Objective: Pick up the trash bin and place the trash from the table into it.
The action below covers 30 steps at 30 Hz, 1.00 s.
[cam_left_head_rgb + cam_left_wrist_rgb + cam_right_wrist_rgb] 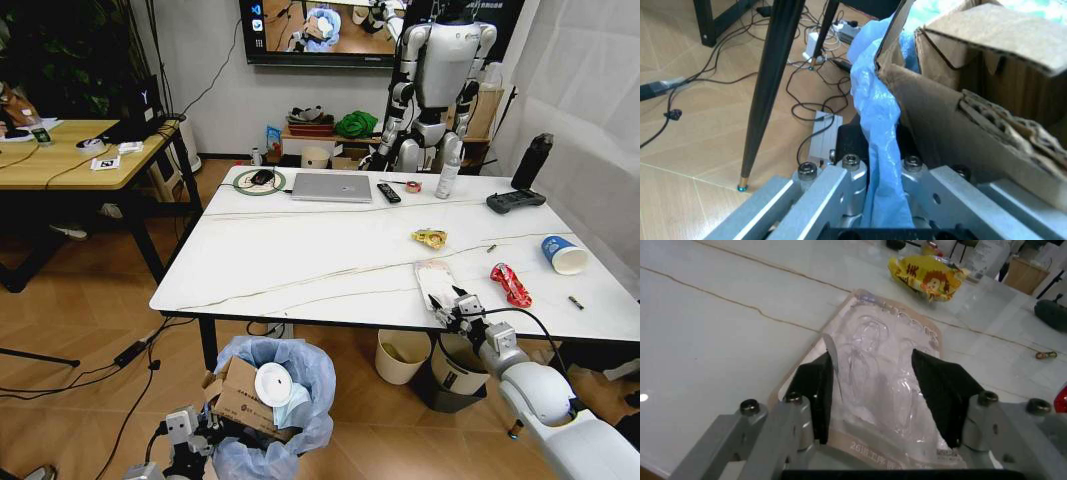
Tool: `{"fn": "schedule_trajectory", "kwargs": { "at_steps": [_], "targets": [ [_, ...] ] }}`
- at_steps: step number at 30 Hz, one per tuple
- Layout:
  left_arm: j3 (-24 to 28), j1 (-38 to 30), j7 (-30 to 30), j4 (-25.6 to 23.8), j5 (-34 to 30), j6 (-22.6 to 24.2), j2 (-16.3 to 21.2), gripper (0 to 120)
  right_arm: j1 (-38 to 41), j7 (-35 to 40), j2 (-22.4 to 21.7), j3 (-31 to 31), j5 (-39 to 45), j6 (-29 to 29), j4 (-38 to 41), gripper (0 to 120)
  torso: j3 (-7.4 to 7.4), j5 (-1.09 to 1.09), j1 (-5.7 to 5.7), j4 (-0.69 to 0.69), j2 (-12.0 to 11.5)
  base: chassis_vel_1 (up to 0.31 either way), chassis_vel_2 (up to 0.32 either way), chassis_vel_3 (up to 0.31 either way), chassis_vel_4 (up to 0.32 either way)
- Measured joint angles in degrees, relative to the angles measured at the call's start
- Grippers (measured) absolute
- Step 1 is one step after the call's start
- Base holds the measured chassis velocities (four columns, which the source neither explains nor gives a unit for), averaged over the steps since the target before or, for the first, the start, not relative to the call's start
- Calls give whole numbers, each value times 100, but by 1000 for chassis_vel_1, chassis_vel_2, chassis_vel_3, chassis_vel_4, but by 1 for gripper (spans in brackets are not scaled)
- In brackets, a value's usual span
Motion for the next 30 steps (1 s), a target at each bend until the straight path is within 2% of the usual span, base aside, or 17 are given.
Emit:
{"fn": "schedule_trajectory", "kwargs": {
  "at_steps": [2, 4, 8, 12, 23, 30],
  "targets": [
    [-7, 4, -1, -7, 0, 3, 10, 0, -35, -13, 10, -18, -5, 0, -3, 30, 0, 0, 0, 0, 0, 0, 0, 0, 0],
    [-12, 4, -2, -10, -1, 5, 15, 0, -52, -17, 20, -26, -10, 0, -4, 28, 0, 0, 0, 0, 0, 0, 0, 0, 0],
    [-38, 2, -5, -36, -24, 13, 43, 0, -106, -25, 43, -45, -28, -1, 10, 10, 0, 0, 0, 0, 0, 0, 0, 0, 0],
    [-36, -4, -9, -36, -30, 14, 59, 0, -99, -26, 28, -25, -3, -3, 11, 0, 0, 0, 0, 0, 0, 0, 0, 0, 0],
    [40, -12, -16, -54, -50, 43, 149, 0, -206, -34, 139, 213, 55, 55, 206, 0, 0, 0, 0, 0, 0, 0, 0, 0, 0],
    [190, -16, -17, -36, -95, 57, 263, 0, -442, -101, 183, 485, 636, 701, 485, 0, 0, 0, 0, 0, 0, 0, 0, 0, 0]
  ]
}}
